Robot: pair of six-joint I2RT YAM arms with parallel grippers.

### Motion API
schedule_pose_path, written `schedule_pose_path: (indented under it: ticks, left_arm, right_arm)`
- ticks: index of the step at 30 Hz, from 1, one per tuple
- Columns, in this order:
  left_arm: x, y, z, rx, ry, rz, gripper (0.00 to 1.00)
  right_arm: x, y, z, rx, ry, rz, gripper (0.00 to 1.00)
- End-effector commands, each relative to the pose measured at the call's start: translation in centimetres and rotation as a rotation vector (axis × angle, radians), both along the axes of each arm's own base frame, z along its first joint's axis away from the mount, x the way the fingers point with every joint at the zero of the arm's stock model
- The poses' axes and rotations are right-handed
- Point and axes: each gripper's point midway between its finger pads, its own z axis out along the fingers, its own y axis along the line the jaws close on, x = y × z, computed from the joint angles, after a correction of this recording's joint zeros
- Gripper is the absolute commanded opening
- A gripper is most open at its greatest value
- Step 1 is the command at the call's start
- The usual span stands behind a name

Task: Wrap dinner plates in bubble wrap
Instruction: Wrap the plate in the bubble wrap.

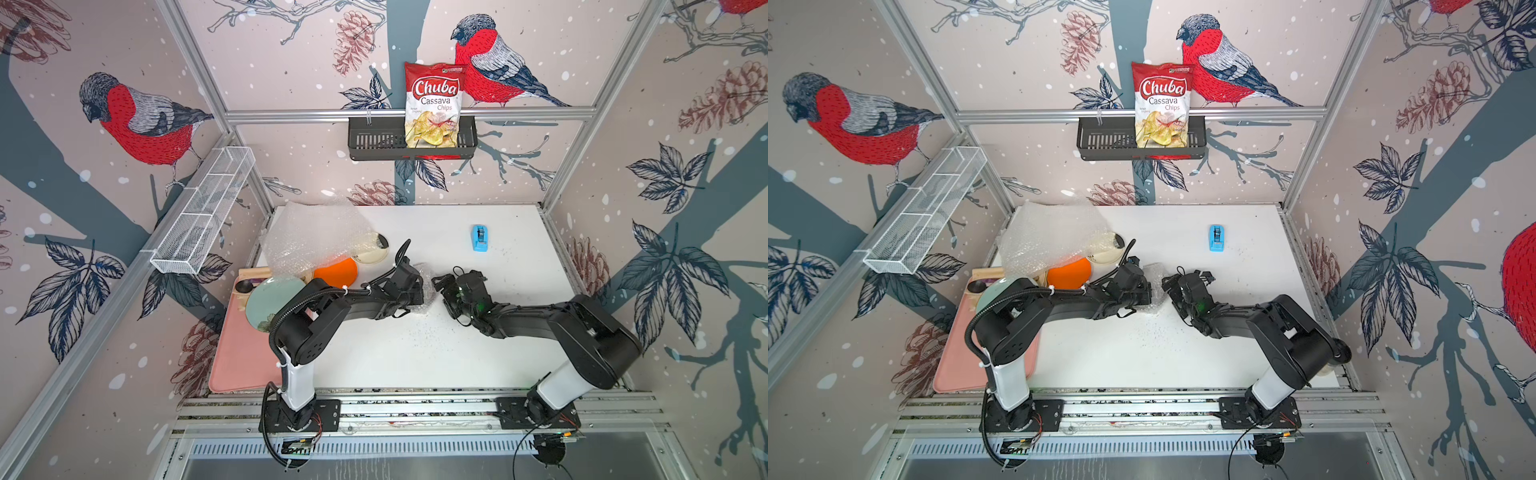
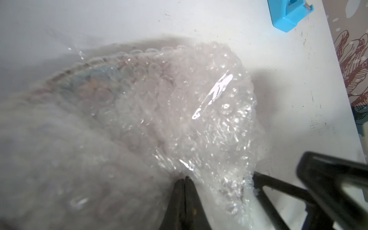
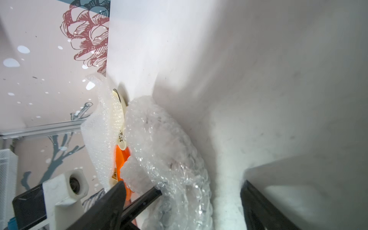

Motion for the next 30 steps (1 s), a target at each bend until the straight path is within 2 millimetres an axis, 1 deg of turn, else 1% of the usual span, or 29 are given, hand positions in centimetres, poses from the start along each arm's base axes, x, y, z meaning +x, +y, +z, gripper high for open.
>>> schedule_pose_path:
  ticks: [1, 6, 9, 11, 13, 14, 16, 18, 19, 22, 24, 26, 27, 28, 30]
  left_arm:
    - [-2.3, 1.4, -2.4, 0.073, 0.093, -0.039, 0.08]
    - [-2.3, 1.2, -2.3, 0.075, 0.073, -0.072, 0.08]
    - [-2.4, 1.3, -2.3, 0.076, 0.066, -0.075, 0.08]
    - [-2.4, 1.4, -2.4, 0.08, 0.06, -0.079, 0.07]
    - [-2.4, 1.5, -2.3, 0.08, 0.053, -0.081, 0.07]
    - [-2.5, 1.5, -2.2, 0.078, 0.046, -0.093, 0.07]
    - [-2.7, 1.2, -1.6, 0.061, 0.019, -0.128, 0.07]
    - [-3.2, 0.6, 0.1, 0.021, -0.03, -0.201, 0.09]
    - [-3.5, 0.5, 0.9, 0.005, -0.054, -0.224, 0.1]
    - [-3.6, 0.6, 4.6, -0.057, -0.144, -0.259, 0.12]
    - [-3.0, 1.3, 7.0, -0.1, -0.187, -0.23, 0.15]
    - [-2.0, 2.0, 8.4, -0.114, -0.194, -0.178, 0.2]
    - [-1.3, 2.2, 8.7, -0.107, -0.181, -0.153, 0.22]
    - [-0.8, 2.0, 9.0, -0.097, -0.176, -0.15, 0.22]
    - [0.0, 0.7, 8.9, -0.06, -0.14, -0.165, 0.22]
  right_arm:
    - [-1.5, 0.5, -0.9, -0.146, 0.004, 0.328, 1.0]
    - [-0.4, 1.8, -0.9, -0.157, 0.056, 0.506, 1.0]
    - [-0.1, 2.7, -2.7, -0.183, 0.158, 0.56, 1.0]
    - [-0.1, 2.2, -4.1, -0.201, 0.212, 0.522, 1.0]
    - [-0.5, 1.5, -5.6, -0.224, 0.265, 0.481, 0.95]
    - [-0.8, 1.0, -6.4, -0.229, 0.289, 0.46, 0.88]
    - [-1.4, 0.5, -7.4, -0.22, 0.312, 0.431, 0.66]
    - [-2.0, 0.5, -8.0, -0.192, 0.318, 0.416, 0.49]
    - [-2.2, 0.4, -8.0, -0.186, 0.316, 0.41, 0.44]
    - [-2.1, -0.1, -7.8, -0.194, 0.288, 0.367, 0.29]
    - [-1.8, -0.4, -7.4, -0.198, 0.267, 0.334, 0.23]
    - [-1.5, -0.5, -6.9, -0.198, 0.242, 0.309, 0.22]
    - [-1.3, -0.5, -6.7, -0.204, 0.229, 0.297, 0.21]
    - [-1.2, -0.5, -6.5, -0.21, 0.219, 0.289, 0.21]
    - [-1.0, -0.5, -6.3, -0.221, 0.204, 0.267, 0.21]
